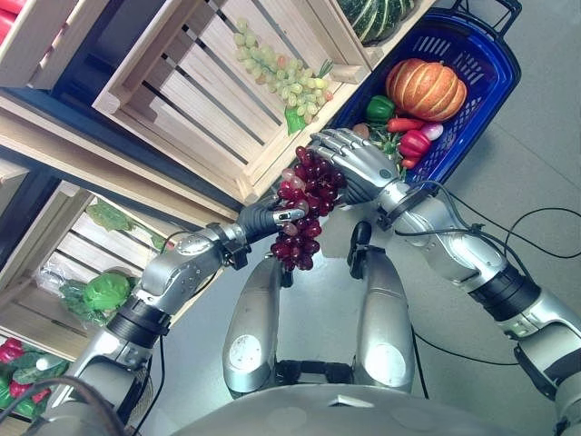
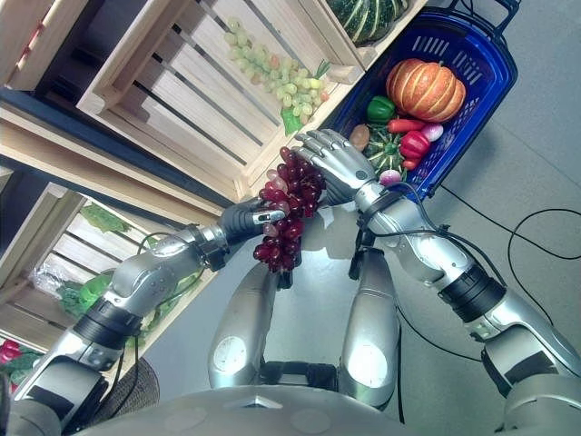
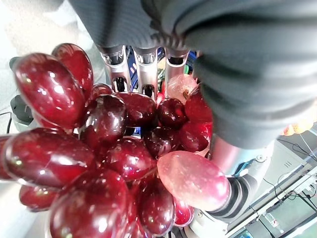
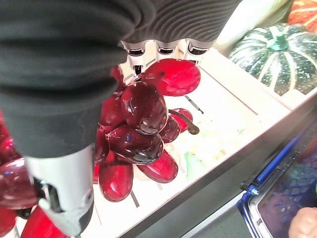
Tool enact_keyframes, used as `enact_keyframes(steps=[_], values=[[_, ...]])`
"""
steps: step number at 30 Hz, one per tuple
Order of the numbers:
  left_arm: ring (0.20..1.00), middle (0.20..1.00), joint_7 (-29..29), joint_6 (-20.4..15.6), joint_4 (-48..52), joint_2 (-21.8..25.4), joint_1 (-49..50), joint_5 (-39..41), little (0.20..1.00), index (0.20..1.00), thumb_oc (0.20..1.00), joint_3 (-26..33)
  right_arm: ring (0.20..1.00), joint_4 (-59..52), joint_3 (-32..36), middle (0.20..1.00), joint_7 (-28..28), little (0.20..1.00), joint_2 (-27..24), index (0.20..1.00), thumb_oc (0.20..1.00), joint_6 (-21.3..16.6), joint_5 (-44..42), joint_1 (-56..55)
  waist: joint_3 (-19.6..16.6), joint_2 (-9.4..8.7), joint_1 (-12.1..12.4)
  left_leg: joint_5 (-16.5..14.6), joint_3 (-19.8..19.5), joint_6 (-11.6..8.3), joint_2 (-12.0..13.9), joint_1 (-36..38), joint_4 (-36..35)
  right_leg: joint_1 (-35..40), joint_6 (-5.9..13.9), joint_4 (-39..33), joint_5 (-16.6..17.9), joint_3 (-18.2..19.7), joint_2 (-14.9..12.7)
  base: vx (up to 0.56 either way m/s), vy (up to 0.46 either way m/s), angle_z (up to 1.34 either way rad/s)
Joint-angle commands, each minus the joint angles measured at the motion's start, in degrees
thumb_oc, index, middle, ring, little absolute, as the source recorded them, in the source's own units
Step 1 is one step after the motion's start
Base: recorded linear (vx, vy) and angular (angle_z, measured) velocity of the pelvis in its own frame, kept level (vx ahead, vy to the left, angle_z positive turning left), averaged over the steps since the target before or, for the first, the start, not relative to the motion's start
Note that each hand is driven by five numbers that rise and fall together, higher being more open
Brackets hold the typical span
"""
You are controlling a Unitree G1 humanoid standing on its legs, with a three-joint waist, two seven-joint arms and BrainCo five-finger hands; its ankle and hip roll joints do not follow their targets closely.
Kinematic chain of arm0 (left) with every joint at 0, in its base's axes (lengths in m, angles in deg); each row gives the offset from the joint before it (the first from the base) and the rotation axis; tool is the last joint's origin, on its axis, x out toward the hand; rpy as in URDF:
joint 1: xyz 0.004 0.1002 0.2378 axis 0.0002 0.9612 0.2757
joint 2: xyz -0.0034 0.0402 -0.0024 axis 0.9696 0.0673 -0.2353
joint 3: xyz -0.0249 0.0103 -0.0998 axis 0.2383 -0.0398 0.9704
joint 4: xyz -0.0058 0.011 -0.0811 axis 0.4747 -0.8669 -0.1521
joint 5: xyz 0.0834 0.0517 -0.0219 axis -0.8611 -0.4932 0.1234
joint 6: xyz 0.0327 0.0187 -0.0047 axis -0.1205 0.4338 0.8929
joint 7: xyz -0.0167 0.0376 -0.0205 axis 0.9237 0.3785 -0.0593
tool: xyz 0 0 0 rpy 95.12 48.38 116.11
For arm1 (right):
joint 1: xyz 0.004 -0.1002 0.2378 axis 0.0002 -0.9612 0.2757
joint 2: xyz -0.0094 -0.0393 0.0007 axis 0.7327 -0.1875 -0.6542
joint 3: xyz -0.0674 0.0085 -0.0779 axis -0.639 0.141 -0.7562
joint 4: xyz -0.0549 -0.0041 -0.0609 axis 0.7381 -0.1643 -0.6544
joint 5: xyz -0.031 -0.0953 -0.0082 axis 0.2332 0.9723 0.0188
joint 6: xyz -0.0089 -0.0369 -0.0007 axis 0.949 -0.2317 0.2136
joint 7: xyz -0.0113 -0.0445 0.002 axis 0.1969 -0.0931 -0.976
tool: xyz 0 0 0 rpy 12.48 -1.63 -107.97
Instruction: Pick up fruits and vegetables into the basket
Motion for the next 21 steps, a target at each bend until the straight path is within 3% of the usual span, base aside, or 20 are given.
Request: enact_keyframes(steps=[1,6,11,19,21], values=[[0.2,0.2,-1.7,-1.6,10.3,-0.9,1.9,3.7,0.2,0.2,0.2,0.0,1.0,-8.0,-0.5,1.0,3.8,1.0,0.9,1.0,1.0,-1.8,-0.8,3.7,-2.1,-0.47,-0.3,-7.9,3.8,4.23,-2.5,1.5,3.7,2.6,3.0,-3.3,1.1,0.1,1.6,0.0,0.0,0.0],[0.2,0.2,-1.7,-1.0,10.9,-0.7,2.0,3.9,0.2,0.2,0.2,0.4,1.0,-9.2,-0.2,1.0,3.0,1.0,0.7,1.0,1.0,-4.1,-2.1,3.5,-2.1,-0.58,-0.2,-7.9,3.7,4.31,-2.6,1.7,3.8,2.7,3.04,-3.1,1.1,0.1,1.6,0.0,0.0,0.0],[0.2,0.2,-1.4,-1.0,11.3,-0.7,1.9,3.9,0.2,0.2,0.2,0.4,1.0,-10.7,-0.4,1.0,4.2,1.0,0.7,1.0,1.0,-4.1,-3.4,3.9,-2.1,-0.62,-0.2,-7.9,3.8,4.39,-2.6,1.8,3.5,2.7,3.0,-3.2,1.1,0.1,1.8,0.0,0.0,0.0],[0.2,0.2,-2.3,0.1,11.8,-0.6,1.5,4.0,0.2,0.2,0.2,-0.1,1.0,-12.3,-2.0,1.0,2.1,1.0,1.1,1.0,1.0,-12.5,-5.2,5.5,-2.1,-0.46,0.2,-7.8,3.5,4.41,-2.8,2.2,3.5,3.2,2.99,-3.4,1.1,0.0,1.6,0.0,0.0,0.0],[0.2,0.2,-2.9,0.3,11.8,-0.5,1.3,4.2,0.2,0.2,0.2,-0.5,1.0,-12.8,-2.8,1.0,2.6,1.0,1.2,1.0,1.0,-12.8,-5.5,6.6,-2.1,-0.35,0.3,-7.8,3.5,4.42,-2.8,2.3,3.4,3.3,2.99,-3.4,1.1,-0.1,1.5,0.0,0.0,0.0]])
